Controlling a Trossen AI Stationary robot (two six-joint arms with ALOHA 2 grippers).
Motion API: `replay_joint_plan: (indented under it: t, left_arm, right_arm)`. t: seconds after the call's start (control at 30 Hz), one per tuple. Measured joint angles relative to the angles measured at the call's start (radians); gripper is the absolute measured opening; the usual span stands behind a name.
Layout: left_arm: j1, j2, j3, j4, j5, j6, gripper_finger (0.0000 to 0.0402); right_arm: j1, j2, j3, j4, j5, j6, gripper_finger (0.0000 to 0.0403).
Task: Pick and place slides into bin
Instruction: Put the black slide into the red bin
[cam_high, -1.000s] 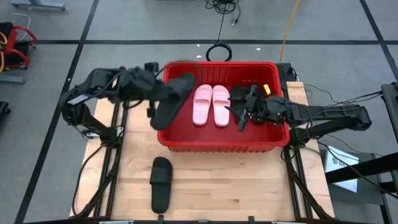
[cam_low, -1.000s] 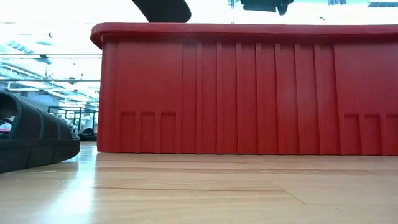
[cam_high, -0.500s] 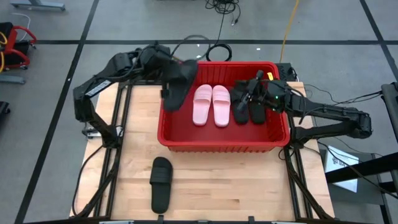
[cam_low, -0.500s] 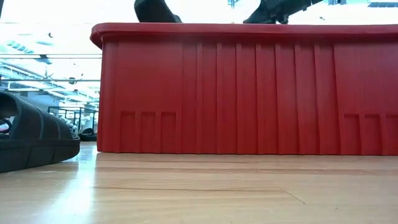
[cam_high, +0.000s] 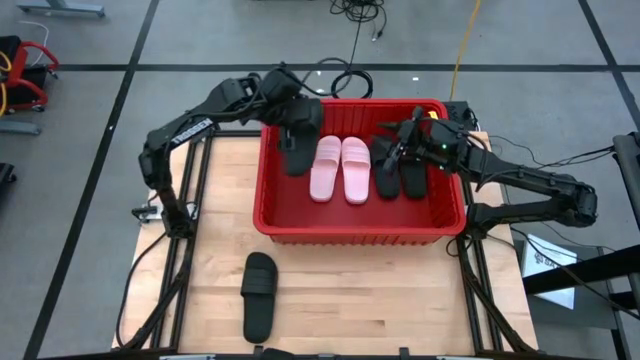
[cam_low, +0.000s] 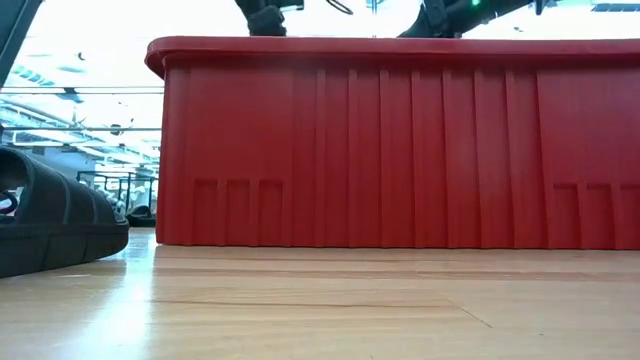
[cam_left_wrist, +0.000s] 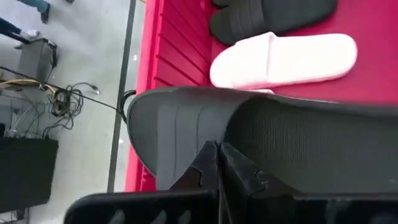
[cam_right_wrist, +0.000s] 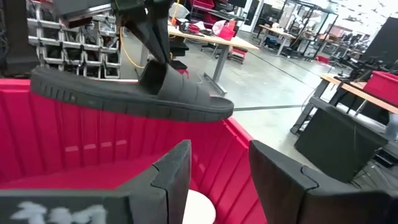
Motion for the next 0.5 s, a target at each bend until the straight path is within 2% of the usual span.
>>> replay_joint_plan:
  t: [0.27, 0.5]
  left_arm:
    - [-0.007, 0.029, -0.009, -0.022, 0.001, -0.045, 0.0]
    - [-0.006, 0.013, -0.115, -0.001, 0.007, -0.062, 0.0]
  right_arm:
    - [-0.033, 0.003, 0.0, -0.003, -0.019, -0.024, 0.015]
    - [-0.062, 0.003, 0.0, -0.003, -0.019, -0.054, 0.015]
